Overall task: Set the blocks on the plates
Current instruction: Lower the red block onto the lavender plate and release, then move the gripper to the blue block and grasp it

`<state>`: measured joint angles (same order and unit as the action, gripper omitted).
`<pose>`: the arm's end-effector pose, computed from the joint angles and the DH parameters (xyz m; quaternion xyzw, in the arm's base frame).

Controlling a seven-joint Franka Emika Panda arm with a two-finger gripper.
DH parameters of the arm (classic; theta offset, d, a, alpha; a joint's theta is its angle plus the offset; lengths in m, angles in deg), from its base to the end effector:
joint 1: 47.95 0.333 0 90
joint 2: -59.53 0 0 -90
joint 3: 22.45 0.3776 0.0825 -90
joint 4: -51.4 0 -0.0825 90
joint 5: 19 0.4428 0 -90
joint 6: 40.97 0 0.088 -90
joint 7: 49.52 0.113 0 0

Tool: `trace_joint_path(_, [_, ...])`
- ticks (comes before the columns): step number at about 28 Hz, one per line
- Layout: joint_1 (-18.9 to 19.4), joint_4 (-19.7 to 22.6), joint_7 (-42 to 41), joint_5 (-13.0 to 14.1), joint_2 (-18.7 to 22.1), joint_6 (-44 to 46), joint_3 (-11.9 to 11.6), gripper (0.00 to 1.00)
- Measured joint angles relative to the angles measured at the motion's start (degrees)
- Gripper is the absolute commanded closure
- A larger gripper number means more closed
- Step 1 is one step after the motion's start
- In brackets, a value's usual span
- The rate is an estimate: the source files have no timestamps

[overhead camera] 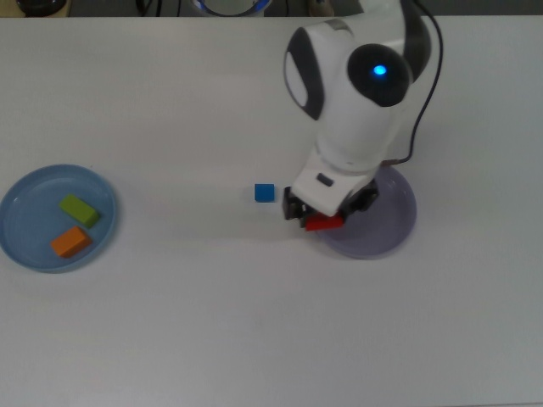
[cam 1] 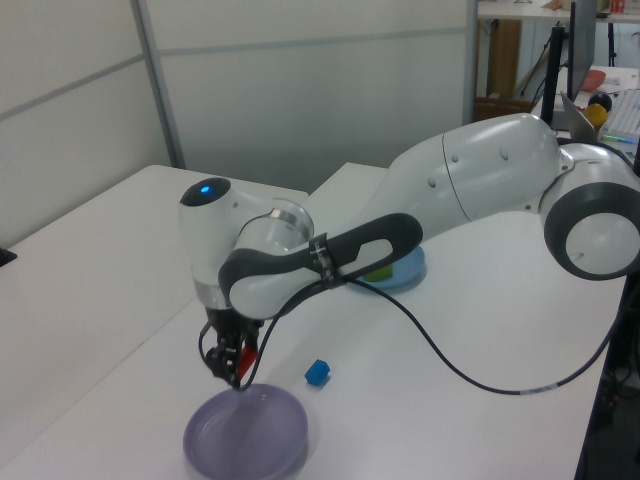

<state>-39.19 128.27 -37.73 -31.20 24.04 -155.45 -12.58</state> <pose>0.7904 0.2176 0.3962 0.9950 0.0845 0.0351 0.0406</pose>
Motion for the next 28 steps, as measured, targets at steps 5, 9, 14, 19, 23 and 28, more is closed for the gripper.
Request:
trace_joint_path(5, [3.4, 0.9, 0.8, -1.3, -0.2, 0.0, 0.5, 0.18])
trace_joint_path(9, [4.6, 1.7, 1.8, -2.0, -0.4, 0.0, 0.5, 0.03])
trace_joint_path(14, [4.7, 1.8, 2.1, -2.0, -0.4, 0.0, 0.4, 0.0])
trace_joint_path(19, [4.5, 1.3, 2.1, -2.2, 0.6, 3.8, 0.1, 0.0])
trace_joint_path(23, [3.8, 1.1, 0.6, -2.3, 2.5, 11.2, -0.2, 0.0])
trace_joint_path(28, [2.4, 1.4, -2.7, -2.3, 3.2, 18.9, -1.9, 0.0])
